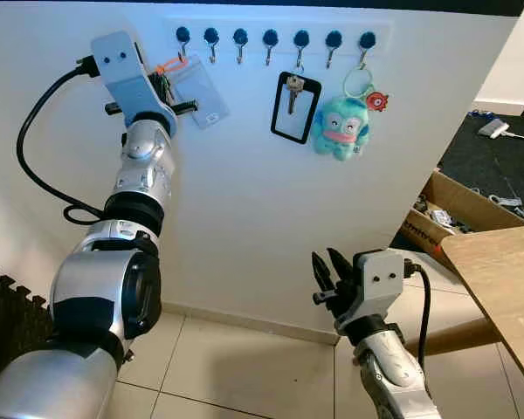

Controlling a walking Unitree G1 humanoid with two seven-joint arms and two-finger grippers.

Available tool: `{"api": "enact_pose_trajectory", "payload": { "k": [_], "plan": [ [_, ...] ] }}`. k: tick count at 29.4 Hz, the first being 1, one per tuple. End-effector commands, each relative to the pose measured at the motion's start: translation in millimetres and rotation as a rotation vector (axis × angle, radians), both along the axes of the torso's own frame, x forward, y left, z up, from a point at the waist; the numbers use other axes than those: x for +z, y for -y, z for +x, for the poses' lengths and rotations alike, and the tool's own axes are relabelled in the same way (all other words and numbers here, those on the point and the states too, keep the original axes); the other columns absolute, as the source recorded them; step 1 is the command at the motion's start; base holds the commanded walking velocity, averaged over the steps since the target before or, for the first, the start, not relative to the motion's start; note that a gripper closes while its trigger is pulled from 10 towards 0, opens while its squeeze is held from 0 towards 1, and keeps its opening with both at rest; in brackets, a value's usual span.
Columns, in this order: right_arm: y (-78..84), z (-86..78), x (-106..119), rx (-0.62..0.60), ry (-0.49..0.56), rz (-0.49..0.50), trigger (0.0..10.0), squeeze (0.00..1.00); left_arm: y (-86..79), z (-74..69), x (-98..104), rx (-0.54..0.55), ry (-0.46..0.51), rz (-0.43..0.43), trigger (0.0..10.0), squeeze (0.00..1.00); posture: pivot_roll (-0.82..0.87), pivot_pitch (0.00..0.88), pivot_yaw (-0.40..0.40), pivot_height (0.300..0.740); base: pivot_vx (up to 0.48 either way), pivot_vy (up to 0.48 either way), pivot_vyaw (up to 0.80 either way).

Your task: Hang keys on a hook

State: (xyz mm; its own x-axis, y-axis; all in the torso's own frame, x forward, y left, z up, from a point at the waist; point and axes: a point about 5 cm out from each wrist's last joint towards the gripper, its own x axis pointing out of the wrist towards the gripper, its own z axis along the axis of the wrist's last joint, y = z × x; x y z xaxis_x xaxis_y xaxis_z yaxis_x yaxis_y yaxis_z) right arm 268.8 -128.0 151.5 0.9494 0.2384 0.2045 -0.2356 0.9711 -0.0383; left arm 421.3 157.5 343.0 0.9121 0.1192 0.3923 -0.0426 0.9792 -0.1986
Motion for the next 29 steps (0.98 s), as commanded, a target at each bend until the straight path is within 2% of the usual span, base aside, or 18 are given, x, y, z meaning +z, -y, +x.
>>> {"api": "enact_pose_trajectory", "payload": {
  "k": [1,2,3,4,10,11,13,14,15,17,18,21,22,24,26,28,29],
  "plan": [
    [-1.3,-1.6,-2.5,0.009,-0.016,-0.001,10.0,0.0,1.6,-0.2,-8.4,-0.026,0.0,0.057,10.0,0.0,-0.01,0.209,0.055,0.74,0.0,0.0,0.0],
    [-1.3,-1.5,-2.3,0.009,-0.016,-0.001,10.0,0.0,5.9,-0.4,-9.4,-0.052,0.005,0.076,10.0,0.0,-0.01,0.209,0.055,0.74,0.0,0.0,0.0],
    [-1.6,-1.6,-2.3,0.009,-0.016,0.0,10.0,0.0,12.7,-1.7,-10.1,-0.095,0.028,0.104,10.0,0.24,-0.01,0.212,0.055,0.74,0.0,0.0,0.0],
    [-1.8,-1.7,-2.3,0.009,-0.016,0.001,10.0,0.0,17.3,-2.8,-10.5,-0.124,0.043,0.124,10.0,1.0,-0.01,0.212,0.055,0.74,0.0,0.0,0.0],
    [-2.6,-2.2,-3.0,0.009,-0.018,0.004,10.0,0.0,28.4,-10.8,-3.6,-0.22,0.131,0.132,10.0,1.0,-0.01,0.212,0.057,0.74,0.0,0.0,0.0],
    [-2.6,-2.3,-3.0,0.008,-0.018,0.005,10.0,0.0,29.3,-13.5,-2.2,-0.245,0.15,0.124,10.0,0.0,-0.01,0.213,0.059,0.74,0.0,0.0,0.0],
    [-2.6,-2.3,-3.0,0.008,-0.018,0.005,10.0,0.0,29.3,-13.5,-2.2,-0.245,0.15,0.124,10.0,0.0,-0.01,0.213,0.059,0.74,0.0,0.0,0.0],
    [-2.0,-2.5,-3.2,0.004,-0.017,0.007,10.0,0.0,29.8,-21.1,-1.4,-0.298,0.182,0.098,10.0,0.0,-0.01,0.212,0.063,0.74,0.0,0.0,0.0],
    [-2.0,-2.5,-3.2,0.004,-0.017,0.007,10.0,0.0,29.8,-21.1,-1.4,-0.298,0.182,0.098,10.0,0.0,-0.01,0.212,0.063,0.74,0.0,0.0,0.0],
    [-1.4,-2.9,-3.7,0.001,-0.018,0.007,10.0,0.0,31.9,-31.7,-6.4,-0.342,0.203,0.114,10.0,0.0,0.0,0.211,0.067,0.74,0.0,0.0,0.0],
    [-1.3,-3.1,-4.0,0.0,-0.018,0.007,10.0,0.0,33.4,-36.8,-12.3,-0.358,0.2,0.137,10.0,0.0,0.0,0.21,0.068,0.74,0.0,0.0,0.0],
    [-0.9,-2.7,-4.3,-0.004,-0.019,0.009,10.0,0.0,37.4,-56.2,-48.9,-0.383,0.126,0.22,10.0,0.0,0.0,0.212,0.068,0.74,0.0,0.0,0.0],
    [-0.9,-2.7,-4.3,-0.004,-0.019,0.009,10.0,0.0,37.4,-56.2,-48.9,-0.383,0.126,0.22,10.0,0.0,0.0,0.212,0.068,0.74,0.0,0.0,0.0],
    [-0.7,-2.8,-4.9,-0.004,-0.02,0.009,10.0,0.0,37.0,-69.7,-77.3,-0.361,0.054,0.245,10.0,0.0,0.01,0.213,0.063,0.74,0.0,0.0,0.0],
    [-0.5,-3.1,-5.8,-0.002,-0.022,0.007,10.0,0.0,35.2,-80.5,-93.7,-0.332,0.022,0.284,10.0,0.0,0.01,0.213,0.06,0.74,0.0,0.0,0.0],
    [-0.4,-3.2,-6.3,-0.001,-0.023,0.006,10.0,0.0,34.2,-84.3,-98.2,-0.319,0.019,0.308,10.0,0.0,0.01,0.213,0.06,0.74,0.0,0.0,0.0],
    [-0.1,-3.5,-7.0,0.0,-0.024,0.004,10.0,0.0,31.7,-90.9,-104.3,-0.306,-0.005,0.315,10.0,0.0,0.02,0.212,0.057,0.74,0.0,0.0,0.0]
  ]
}}
